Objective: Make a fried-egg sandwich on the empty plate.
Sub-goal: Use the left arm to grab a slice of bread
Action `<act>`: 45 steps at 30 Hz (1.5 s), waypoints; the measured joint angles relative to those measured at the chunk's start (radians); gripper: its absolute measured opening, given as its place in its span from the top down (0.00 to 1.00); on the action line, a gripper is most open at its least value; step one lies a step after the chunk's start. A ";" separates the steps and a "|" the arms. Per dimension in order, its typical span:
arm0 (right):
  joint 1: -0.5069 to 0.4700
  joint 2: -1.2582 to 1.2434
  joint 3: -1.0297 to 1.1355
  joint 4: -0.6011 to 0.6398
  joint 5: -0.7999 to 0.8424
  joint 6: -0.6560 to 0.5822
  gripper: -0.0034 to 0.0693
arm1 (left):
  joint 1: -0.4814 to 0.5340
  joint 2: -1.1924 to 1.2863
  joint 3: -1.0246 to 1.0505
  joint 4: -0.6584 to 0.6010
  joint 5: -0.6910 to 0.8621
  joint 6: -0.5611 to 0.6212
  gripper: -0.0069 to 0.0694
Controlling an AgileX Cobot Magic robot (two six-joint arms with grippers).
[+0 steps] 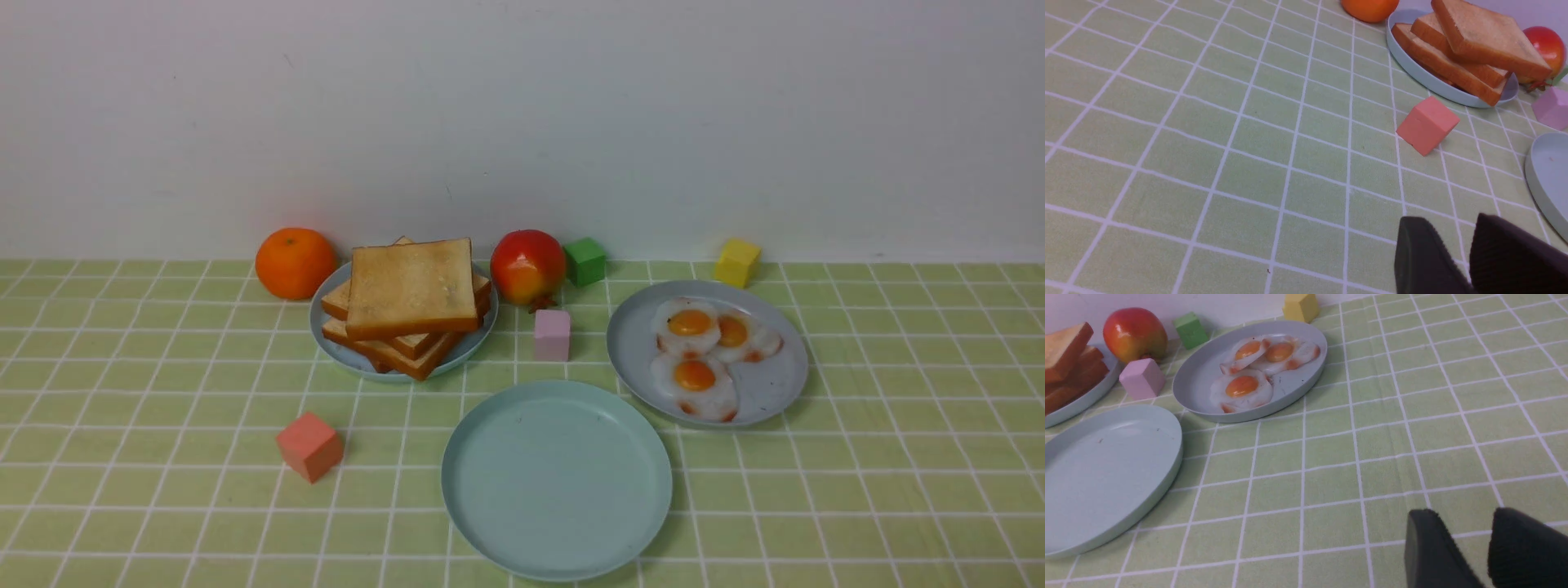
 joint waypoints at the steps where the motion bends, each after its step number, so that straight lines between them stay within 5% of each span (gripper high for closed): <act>1: 0.000 0.000 0.000 0.000 0.000 0.000 0.62 | 0.000 0.000 0.000 0.000 0.000 0.000 0.64; 13: 0.000 0.000 0.000 0.000 0.000 0.000 0.62 | 0.000 0.000 0.000 -0.016 -0.037 -0.009 0.62; 20: 0.000 0.000 0.000 0.000 0.000 0.000 0.62 | 0.000 0.000 0.000 -0.343 -0.260 -0.196 0.62; 26: 0.000 0.000 0.000 0.000 0.000 0.000 0.62 | 0.000 0.000 -0.049 -0.396 -0.289 -0.207 0.63; 38: 0.000 0.000 0.000 0.000 0.000 0.000 0.62 | -0.088 0.572 -0.603 -0.296 0.210 0.264 0.92; 45: 0.000 0.000 0.004 0.007 -0.031 0.001 0.62 | -0.230 0.913 -0.825 -0.299 0.338 0.322 0.93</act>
